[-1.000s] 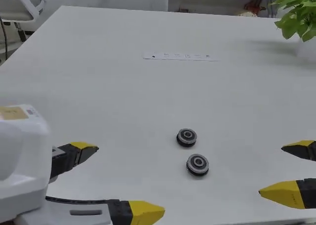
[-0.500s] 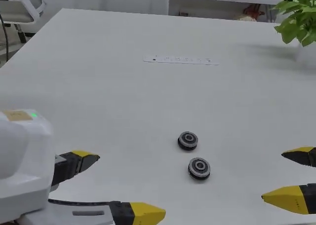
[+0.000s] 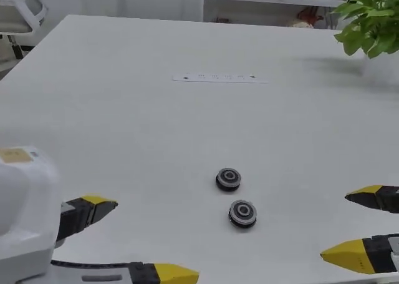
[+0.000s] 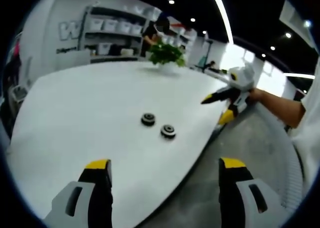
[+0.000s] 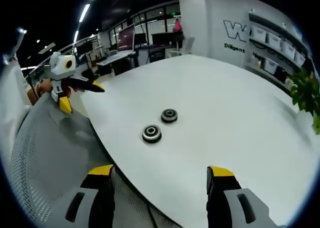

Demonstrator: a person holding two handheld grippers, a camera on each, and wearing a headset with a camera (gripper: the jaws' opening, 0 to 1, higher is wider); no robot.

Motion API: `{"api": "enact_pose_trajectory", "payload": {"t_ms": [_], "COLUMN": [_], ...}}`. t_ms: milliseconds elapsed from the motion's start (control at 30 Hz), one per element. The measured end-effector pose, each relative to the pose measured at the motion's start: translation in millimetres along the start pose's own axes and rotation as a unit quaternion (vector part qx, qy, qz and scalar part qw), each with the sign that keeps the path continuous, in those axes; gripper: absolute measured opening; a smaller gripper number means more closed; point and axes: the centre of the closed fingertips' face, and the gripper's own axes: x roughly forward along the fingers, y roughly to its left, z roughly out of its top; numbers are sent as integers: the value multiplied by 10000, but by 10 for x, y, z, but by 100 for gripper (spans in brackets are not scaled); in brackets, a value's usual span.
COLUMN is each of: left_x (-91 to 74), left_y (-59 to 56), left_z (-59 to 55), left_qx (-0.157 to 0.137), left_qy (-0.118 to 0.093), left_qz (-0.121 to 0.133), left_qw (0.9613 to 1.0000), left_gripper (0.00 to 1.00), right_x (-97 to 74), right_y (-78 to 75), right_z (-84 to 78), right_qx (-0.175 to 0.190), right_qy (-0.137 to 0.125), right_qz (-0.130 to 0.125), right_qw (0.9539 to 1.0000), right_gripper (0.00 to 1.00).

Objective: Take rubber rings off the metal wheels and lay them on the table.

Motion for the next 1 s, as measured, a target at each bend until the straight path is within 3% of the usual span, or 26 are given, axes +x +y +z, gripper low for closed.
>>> {"api": "enact_pose_trajectory", "payload": {"t_ms": [233, 400, 600, 767, 900, 1000], "left_x": [-12, -4, -15, -19, -52, -46], "left_y": [19, -1, 34, 51, 114, 97], "left_z": [37, 29, 39, 61, 79, 105], "left_qx": [-33, -6, 12, -18, 103, 123], "left_qy": [-116, -88, -93, -109, -93, -122], "left_qz": [22, -37, 54, 72, 258, 189], "left_qw": [9999, 10000, 9999, 9999, 9996, 9997], "left_gripper": [90, 90, 90, 92, 95, 96], "right_x": [7, -24, -84, -52, -69, -118], "right_y": [10, -29, -65, -73, -60, -127], "right_z": [-16, 55, 195, 140, 191, 282], "right_qx": [-47, 142, 477, 270, 258, 226], "right_qy": [55, -190, -670, -430, -520, -686], "right_qz": [31, 8, 9, -107, -41, -266], "right_qw": [10000, 9997, 9966, 9987, 9983, 9970], "right_gripper": [73, 74, 75, 77, 76, 77]}}
